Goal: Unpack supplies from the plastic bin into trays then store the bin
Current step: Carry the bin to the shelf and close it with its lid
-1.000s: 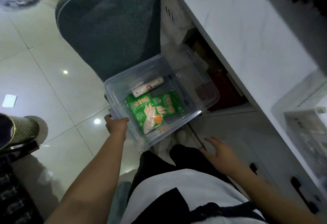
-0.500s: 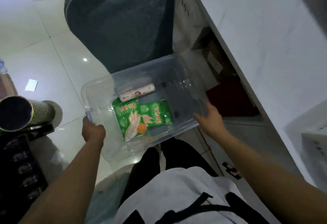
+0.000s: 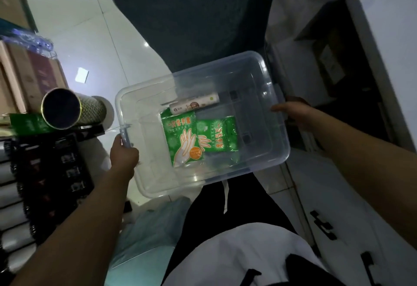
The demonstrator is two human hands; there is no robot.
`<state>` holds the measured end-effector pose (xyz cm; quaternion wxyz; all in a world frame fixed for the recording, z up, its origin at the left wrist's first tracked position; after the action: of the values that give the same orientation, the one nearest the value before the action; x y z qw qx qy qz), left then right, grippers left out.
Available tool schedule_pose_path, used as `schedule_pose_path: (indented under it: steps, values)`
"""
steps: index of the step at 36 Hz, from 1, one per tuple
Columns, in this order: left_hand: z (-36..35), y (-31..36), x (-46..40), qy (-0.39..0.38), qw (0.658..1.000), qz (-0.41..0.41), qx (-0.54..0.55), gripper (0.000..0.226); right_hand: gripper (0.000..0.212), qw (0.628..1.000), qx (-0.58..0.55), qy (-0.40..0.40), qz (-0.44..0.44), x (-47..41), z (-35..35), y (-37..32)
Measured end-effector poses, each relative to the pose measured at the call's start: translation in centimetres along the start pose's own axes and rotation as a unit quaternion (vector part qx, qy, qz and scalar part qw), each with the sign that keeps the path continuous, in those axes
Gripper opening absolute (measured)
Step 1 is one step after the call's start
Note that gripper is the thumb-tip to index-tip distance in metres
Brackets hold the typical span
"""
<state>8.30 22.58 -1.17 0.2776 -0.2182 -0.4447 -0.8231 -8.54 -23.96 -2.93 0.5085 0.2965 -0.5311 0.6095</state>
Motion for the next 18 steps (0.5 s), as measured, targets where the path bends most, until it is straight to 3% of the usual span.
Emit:
schedule_pose_path:
  steps: [6,11,15,18]
  values:
    - [0.7,1.4,0.5,-0.026,0.998,0.058,-0.021,0.057,0.052,0.997,-0.02,0.059,0.046,1.7,-1.9,-1.8]
    - [1.8,2.2,0.2,-0.094,0.987,0.129,0.012,0.035,0.056,0.993,-0.046,0.11,0.014,6.4,-2.8,0.5]
    - [2.0,0.9,0.0,-0.155,0.981,0.109,-0.043,0.026,0.046,0.982,-0.062,0.178,-0.02,11.5,-4.1,5.9]
    - [1.7,0.5,-0.3,-0.196,0.973,0.047,-0.114,0.023,0.048,0.964,-0.076,0.252,-0.033,15.6,-6.4,9.7]
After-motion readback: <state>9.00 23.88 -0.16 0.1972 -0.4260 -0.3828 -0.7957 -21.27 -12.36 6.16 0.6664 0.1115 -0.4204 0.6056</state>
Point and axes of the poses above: each hand's wrist, its own x-axis away from the middle knuckle, its own z-axis out of the back of the hand, y = z × x, the point moved 2 cm from there along -x, towards the middle knuckle, and after that the axes turned 12 degrees about x, right-handed, at the moved point
